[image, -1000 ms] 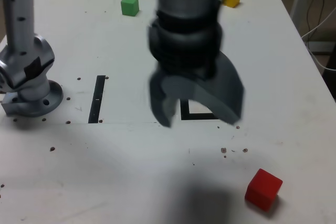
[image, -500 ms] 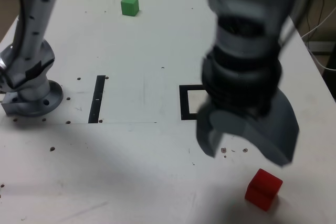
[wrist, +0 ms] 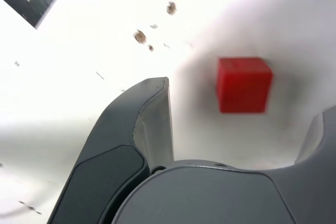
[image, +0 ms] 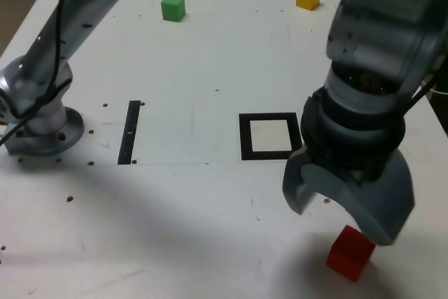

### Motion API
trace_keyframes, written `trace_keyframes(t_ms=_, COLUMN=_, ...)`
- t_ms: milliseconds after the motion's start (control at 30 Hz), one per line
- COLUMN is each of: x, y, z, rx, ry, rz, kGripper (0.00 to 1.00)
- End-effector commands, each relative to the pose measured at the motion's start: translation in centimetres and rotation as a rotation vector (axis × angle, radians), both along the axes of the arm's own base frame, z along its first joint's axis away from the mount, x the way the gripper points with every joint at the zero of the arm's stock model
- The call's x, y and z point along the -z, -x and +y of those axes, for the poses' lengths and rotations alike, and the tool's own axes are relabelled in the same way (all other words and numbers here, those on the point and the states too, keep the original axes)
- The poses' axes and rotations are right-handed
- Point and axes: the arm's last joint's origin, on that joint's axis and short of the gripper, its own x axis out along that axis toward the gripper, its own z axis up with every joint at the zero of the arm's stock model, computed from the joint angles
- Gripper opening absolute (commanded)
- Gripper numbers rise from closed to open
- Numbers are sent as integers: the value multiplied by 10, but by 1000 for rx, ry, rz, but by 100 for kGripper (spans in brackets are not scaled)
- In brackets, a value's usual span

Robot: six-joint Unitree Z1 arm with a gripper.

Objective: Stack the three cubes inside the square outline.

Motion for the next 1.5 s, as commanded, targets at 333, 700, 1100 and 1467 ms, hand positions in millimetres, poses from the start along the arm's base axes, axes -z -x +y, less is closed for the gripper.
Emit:
trace_keyframes(t_ms=333, x=22, y=-15, z=-2, rx=37, ry=-16, rz=25, kGripper=88)
trace_keyframes(t_ms=700, x=31, y=-24, z=-11, rx=33, ry=27, rz=30, kGripper=83)
trace_keyframes(t_ms=1100, x=47, y=-27, z=-23, rx=7, ry=96, rz=78, kGripper=64)
trace_keyframes(t_ms=1467, x=45, y=-28, z=-23, rx=-2, ry=97, rz=68, kGripper=40)
